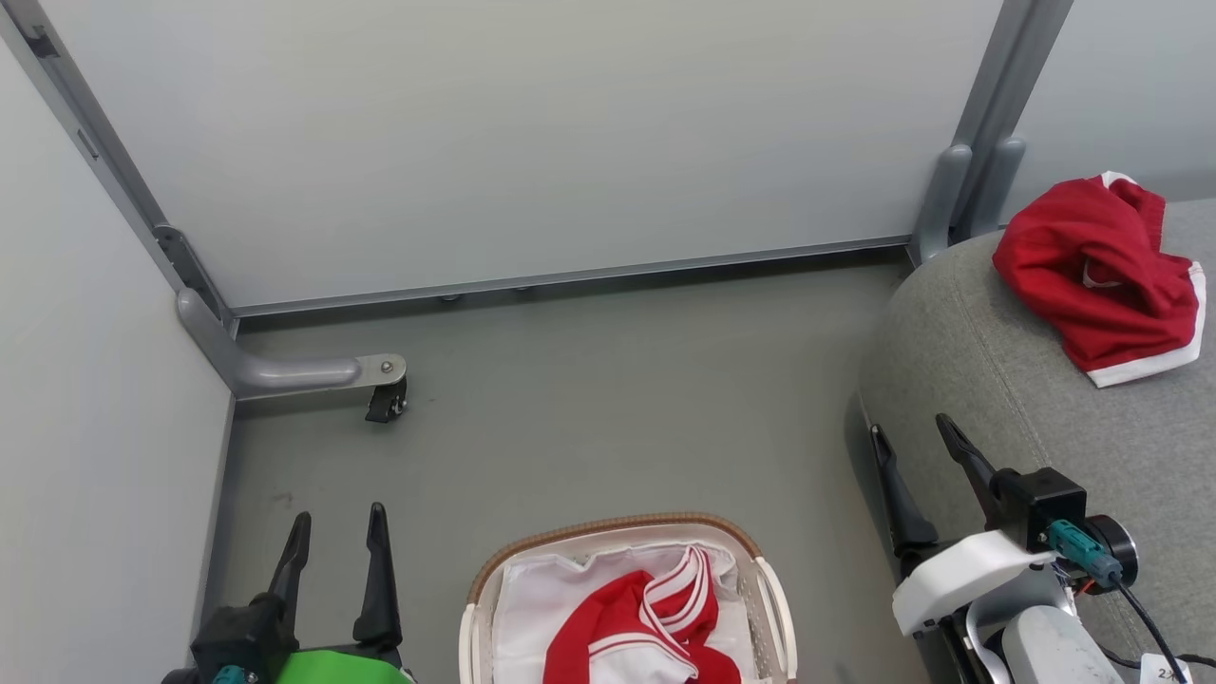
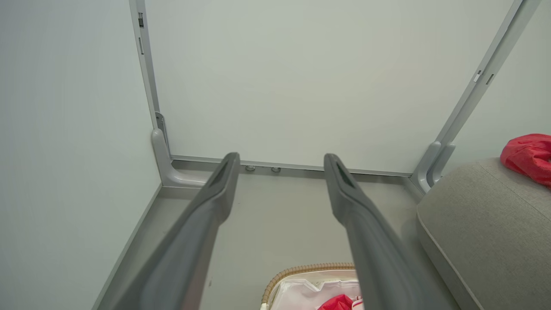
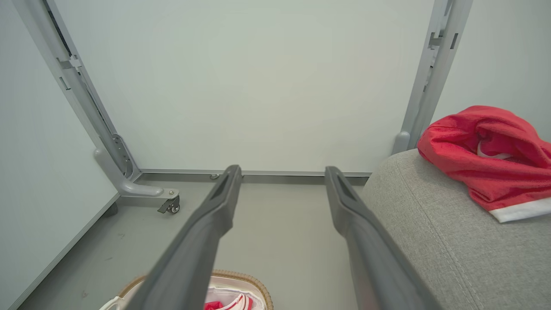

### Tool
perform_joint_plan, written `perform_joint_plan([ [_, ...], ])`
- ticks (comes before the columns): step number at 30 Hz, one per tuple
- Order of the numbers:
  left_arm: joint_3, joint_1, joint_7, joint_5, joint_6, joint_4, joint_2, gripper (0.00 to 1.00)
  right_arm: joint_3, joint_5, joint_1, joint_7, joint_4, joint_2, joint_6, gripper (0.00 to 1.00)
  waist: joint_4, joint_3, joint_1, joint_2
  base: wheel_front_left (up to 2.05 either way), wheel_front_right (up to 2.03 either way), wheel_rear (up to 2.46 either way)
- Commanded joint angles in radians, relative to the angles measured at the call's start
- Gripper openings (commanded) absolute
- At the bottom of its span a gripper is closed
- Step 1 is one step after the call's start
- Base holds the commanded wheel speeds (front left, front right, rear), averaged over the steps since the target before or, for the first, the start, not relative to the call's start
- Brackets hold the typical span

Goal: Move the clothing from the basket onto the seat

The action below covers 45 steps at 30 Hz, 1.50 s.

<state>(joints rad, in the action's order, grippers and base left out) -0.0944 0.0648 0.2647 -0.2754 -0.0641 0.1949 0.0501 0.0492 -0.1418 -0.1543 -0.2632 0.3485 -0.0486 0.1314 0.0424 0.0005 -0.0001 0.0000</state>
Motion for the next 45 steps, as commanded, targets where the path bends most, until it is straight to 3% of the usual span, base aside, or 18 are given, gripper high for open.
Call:
perform_joint_plan([
  [1,-0.001,0.015,-0.001,-0.005,0.006,-0.006,0.001,1.00,0.001,-0.008,0.014,-0.002,-0.008,-0.004,-0.001,1.00,0.002,-0.007,0.0001,0.0000,0.00,0.00,0.00],
  [33,-0.033,-0.016,-0.001,0.045,-0.014,0.004,0.001,1.00,0.000,0.017,0.007,-0.002,-0.019,-0.004,-0.001,1.00,-0.016,0.013,0.0001,0.0000,0.00,0.00,0.00],
  [39,-0.075,-0.087,-0.001,0.075,-0.030,0.003,0.001,1.00,-0.028,0.046,-0.029,-0.002,-0.048,-0.004,-0.001,1.00,-0.035,0.085,0.0001,0.0000,0.00,0.00,0.00],
  [45,-0.166,-0.212,-0.001,0.110,-0.049,0.099,0.001,1.00,-0.044,0.077,-0.090,-0.002,-0.079,-0.003,-0.001,1.00,-0.072,0.212,0.0001,0.0000,0.00,0.00,0.00],
])
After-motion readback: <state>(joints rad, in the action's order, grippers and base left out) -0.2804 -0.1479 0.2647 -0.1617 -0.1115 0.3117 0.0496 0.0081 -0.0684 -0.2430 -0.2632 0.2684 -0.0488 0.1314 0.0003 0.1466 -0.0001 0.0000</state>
